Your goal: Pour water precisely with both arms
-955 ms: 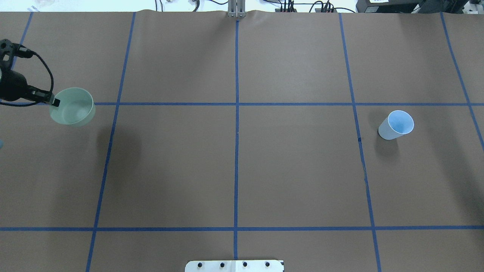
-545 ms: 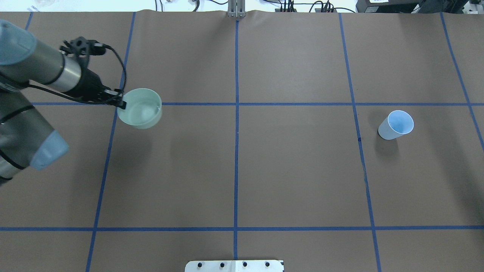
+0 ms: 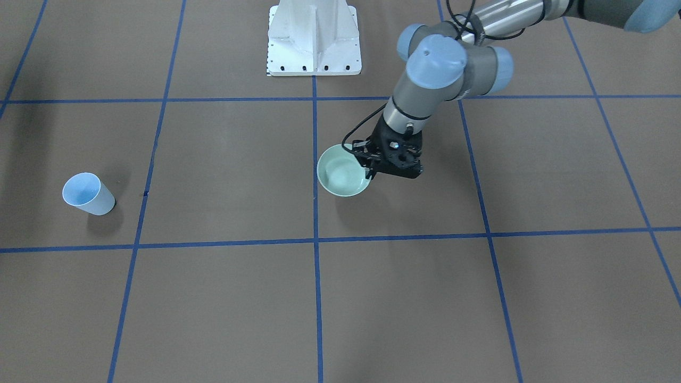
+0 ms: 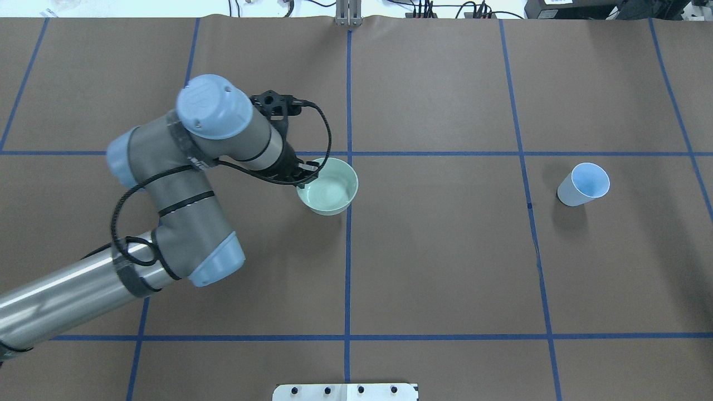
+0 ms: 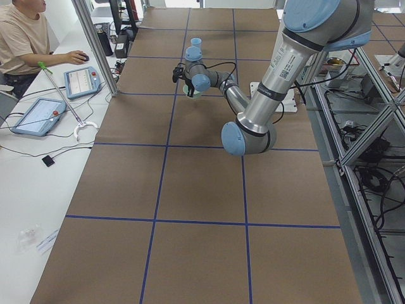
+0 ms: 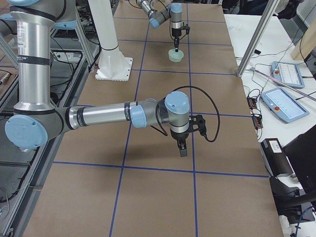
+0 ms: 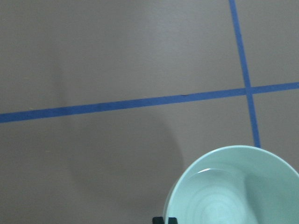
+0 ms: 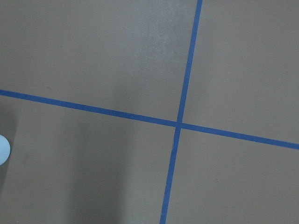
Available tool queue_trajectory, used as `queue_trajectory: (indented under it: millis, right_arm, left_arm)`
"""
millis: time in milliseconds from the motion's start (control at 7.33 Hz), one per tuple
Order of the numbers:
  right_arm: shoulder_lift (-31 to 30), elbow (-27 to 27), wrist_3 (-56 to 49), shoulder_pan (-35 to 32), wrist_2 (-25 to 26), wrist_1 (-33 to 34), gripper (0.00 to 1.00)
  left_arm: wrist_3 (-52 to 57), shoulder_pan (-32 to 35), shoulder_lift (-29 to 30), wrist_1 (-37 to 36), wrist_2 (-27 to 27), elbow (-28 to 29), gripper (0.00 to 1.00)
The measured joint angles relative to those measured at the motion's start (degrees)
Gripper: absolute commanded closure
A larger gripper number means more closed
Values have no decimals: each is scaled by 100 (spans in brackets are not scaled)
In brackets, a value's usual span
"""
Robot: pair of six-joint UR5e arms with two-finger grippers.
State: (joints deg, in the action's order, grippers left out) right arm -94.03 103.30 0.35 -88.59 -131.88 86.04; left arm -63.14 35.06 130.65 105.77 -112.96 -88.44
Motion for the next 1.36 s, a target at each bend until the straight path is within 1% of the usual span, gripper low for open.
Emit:
queue_trajectory:
  millis: [136,273,409,545,682,955,1091,1227,1364]
  right_arm:
    - [-1,-2,0,0,-3,0,0]
    - [-1,-3,0,0,-4,0,0]
    - [-2,-3,0,0,-4,0,0]
    - [-2,-3,2,0,-4,0,0]
    - [-2,-3,6,0,-11,0,0]
    - [-2,-3,9,0,-86,0,0]
    - [0,-3,11,0,-133,1,0]
    - [3,-2,15,2,-196,3,0]
    - [15,7,57,9,-265,0,0]
  left_arm:
    - [-24,-90,326,13,60,400,100]
    - [-17,-134,465,73,80,640,100]
    - [-3,-155,508,126,87,753,79]
    - [11,-162,516,151,89,808,36]
    - [22,-164,516,159,90,822,0]
    - [113,-98,523,104,77,725,0]
    - [346,77,519,-135,-31,533,0]
    - [823,368,462,-694,-273,138,0]
    - [1394,702,278,-1427,-504,-468,0]
